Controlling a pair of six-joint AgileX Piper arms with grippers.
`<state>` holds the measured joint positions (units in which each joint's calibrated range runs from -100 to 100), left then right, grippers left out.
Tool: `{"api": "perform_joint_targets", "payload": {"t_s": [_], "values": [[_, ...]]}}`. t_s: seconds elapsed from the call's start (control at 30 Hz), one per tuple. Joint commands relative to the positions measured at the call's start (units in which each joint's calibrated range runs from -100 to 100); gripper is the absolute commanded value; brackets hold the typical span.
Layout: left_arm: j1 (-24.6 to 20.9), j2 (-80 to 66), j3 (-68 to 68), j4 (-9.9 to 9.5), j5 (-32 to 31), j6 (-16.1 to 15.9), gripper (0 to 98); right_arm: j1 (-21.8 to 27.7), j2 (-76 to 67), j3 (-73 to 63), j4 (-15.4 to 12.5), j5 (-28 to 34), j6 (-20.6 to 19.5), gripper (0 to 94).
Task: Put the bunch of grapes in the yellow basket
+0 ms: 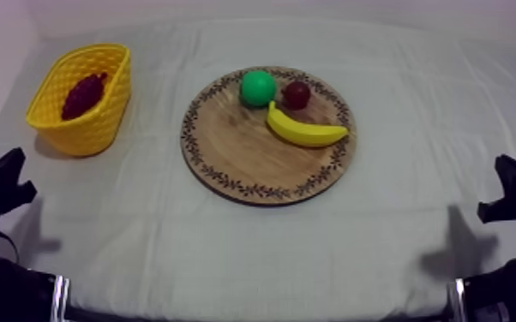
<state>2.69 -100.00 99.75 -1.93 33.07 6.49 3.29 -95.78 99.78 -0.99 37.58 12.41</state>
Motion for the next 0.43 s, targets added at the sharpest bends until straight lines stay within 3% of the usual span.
{"api": "perform_joint_targets", "payload": {"t_s": [0.0,0.4], "values": [[0.0,0.0,0.0,-0.04,0.0,0.9,0.0,0.0,0.0,0.0,0.0,0.0,0.0,0.3],[0.0,0.0,0.0,-0.09,0.0,1.4,0.0,0.0,0.0,0.0,0.0,0.0,0.0,0.3]]}}
